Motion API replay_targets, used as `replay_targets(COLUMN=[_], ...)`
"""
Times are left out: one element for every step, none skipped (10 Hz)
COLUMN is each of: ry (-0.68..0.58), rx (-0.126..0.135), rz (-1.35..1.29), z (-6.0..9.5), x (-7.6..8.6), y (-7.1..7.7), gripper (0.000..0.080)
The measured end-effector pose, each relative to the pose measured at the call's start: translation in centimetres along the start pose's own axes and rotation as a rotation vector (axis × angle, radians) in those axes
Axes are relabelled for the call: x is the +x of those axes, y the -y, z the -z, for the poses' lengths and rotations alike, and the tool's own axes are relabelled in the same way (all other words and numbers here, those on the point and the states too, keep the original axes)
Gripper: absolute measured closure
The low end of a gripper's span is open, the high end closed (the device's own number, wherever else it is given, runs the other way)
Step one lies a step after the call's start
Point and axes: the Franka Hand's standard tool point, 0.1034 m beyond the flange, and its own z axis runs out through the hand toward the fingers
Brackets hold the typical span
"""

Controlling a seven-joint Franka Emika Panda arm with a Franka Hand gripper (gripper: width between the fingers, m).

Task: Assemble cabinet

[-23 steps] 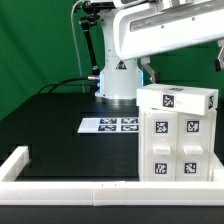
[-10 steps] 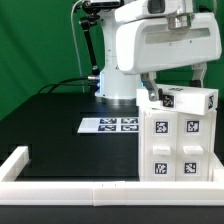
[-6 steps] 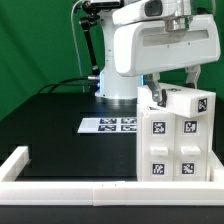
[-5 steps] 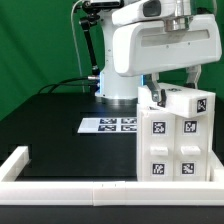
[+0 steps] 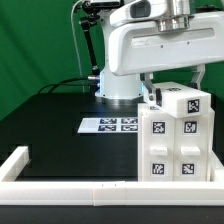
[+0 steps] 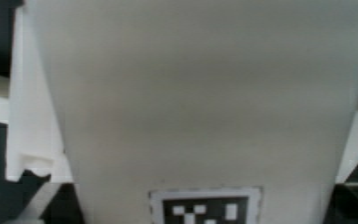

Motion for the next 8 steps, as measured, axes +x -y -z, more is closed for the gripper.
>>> replay_targets(ry=[-0.009, -0.02, -0.033, -0.043, -0.048, -0.05, -0.05, -0.05], rx=[-0.003, -0.005, -0.008, -0.01, -0.01, -0.009, -0.008, -0.007], rz=[-0.094, -0.206, -0.279, -0.317, -0.376, -0.431, -0.501, -0.571], z=[0.01, 0.03, 0.07, 0.07, 0.08, 0.1, 0.11, 0.07], x=[0.11, 0.27, 0.4, 0.51, 0.59, 0.61, 0.61, 0.57], y=[0.03, 0.03, -0.18, -0.28, -0.39, -0.47, -0.54, -0.61], gripper=[0.0241, 0.024, 0.024, 0.024, 0.024, 0.024, 0.024, 0.024])
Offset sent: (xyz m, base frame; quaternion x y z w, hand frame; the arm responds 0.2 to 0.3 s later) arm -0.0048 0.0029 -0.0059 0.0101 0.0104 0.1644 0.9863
